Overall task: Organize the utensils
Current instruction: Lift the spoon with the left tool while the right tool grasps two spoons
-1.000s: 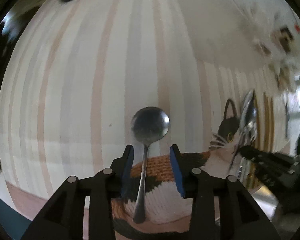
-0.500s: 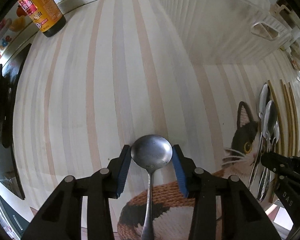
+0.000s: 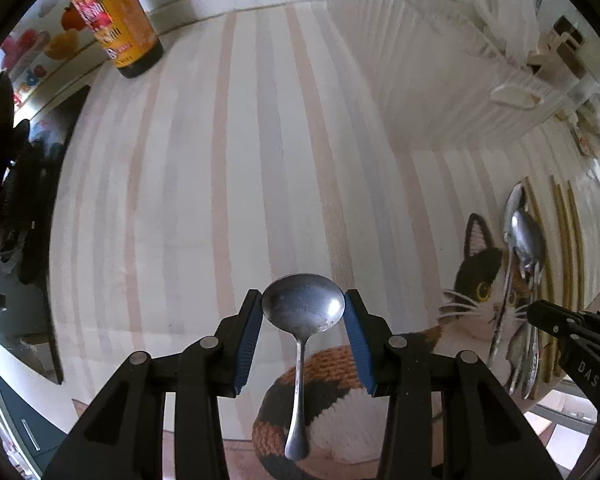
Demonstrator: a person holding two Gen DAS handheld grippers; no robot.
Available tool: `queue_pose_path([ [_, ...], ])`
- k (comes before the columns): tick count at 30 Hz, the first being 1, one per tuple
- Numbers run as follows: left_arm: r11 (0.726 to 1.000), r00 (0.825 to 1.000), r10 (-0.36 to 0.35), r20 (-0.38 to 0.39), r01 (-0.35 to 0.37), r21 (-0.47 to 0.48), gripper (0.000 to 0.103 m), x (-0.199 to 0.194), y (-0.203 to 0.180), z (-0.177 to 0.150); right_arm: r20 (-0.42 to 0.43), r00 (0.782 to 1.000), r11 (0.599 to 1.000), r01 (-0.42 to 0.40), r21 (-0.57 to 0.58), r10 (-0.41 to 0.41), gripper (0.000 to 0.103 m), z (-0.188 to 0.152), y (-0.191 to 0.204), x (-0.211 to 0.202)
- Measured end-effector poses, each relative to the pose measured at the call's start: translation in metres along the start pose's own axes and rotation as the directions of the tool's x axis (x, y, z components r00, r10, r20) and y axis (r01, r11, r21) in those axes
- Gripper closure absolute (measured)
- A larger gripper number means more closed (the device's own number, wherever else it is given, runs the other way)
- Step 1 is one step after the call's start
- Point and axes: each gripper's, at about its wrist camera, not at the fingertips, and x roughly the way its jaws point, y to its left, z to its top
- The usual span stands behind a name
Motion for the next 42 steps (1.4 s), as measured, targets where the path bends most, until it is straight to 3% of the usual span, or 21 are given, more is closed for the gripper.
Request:
queue_pose_path([
  [14, 0.997, 0.990, -0.022, 0.142, 0.032, -0.069, 0.065, -0.081, 0.001, 0.018, 0.121, 0.985, 0.991, -0.130, 0.036, 0.124, 0.101, 0.010, -0.031, -0.077],
  [24, 0.989, 0.974, -0.028, 0.227, 0.060, -0.136, 0.065, -0.148, -0.018, 0.053, 0.238, 0.946, 0.975, -0.223, -0.010, 0.219, 0.101, 0.033, -0.038, -0.140],
  [30, 0.985, 0.963, -0.030, 0.268, 0.073, -0.154, 0.065, -0.171, -0.040, 0.095, 0.324, 0.913, 0.968, -0.242, -0.065, 0.250, 0.101, 0.076, -0.038, -0.170],
  [33, 0.980, 0.960, -0.042, 0.275, 0.093, -0.175, 0.065, -0.173, -0.047, 0.120, 0.341, 0.906, 0.968, -0.234, -0.093, 0.252, 0.101, 0.104, -0.037, -0.177],
  [42, 0.945, 0.973, -0.130, 0.189, 0.180, -0.274, 0.065, -0.131, -0.038, 0.204, 0.268, 0.920, 0.958, -0.266, -0.111, 0.286, 0.101, 0.182, -0.039, -0.149],
])
